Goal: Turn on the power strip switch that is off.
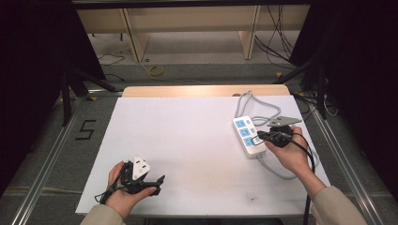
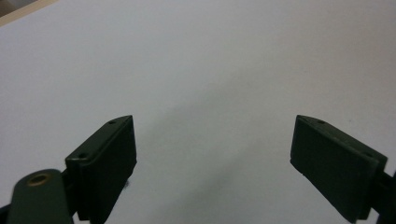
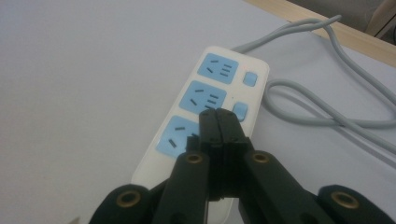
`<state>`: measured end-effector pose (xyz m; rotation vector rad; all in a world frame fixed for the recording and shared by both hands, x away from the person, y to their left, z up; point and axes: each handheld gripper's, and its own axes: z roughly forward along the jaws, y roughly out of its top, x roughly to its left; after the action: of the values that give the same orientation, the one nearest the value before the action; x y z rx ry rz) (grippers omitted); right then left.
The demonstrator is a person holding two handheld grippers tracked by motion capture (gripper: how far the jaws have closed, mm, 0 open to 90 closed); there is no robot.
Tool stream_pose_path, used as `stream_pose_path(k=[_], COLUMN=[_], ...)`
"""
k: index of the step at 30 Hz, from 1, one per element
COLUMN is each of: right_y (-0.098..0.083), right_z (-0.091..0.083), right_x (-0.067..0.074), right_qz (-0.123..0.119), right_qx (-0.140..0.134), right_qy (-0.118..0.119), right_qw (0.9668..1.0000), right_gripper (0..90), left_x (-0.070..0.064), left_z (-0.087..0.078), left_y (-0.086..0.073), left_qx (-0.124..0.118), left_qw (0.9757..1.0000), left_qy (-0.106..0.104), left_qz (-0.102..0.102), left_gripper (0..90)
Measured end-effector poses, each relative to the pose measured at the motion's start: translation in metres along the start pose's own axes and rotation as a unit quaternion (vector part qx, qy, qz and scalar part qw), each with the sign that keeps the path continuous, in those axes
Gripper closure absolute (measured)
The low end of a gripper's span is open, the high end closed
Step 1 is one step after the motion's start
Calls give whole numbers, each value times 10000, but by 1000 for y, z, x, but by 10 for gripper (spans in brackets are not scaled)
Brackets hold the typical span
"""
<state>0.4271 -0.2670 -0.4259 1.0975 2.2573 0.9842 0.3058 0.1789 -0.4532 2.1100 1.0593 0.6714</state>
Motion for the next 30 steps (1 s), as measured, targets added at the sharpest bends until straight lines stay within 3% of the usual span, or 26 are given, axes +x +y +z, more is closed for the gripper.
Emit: stream_pose_path(k=[30], right_y=[13], right_z=[25], right_x=[-10], right_qz=[71], right_qx=[329], right_qy=[-35], right_qw=[9994], right_gripper=[900], left_x=[-1], left_z=[1], left_y=[1], left_qx=[10], left_qw=[10000], left_qy=[-14], left_qz=[52], left_gripper=[142])
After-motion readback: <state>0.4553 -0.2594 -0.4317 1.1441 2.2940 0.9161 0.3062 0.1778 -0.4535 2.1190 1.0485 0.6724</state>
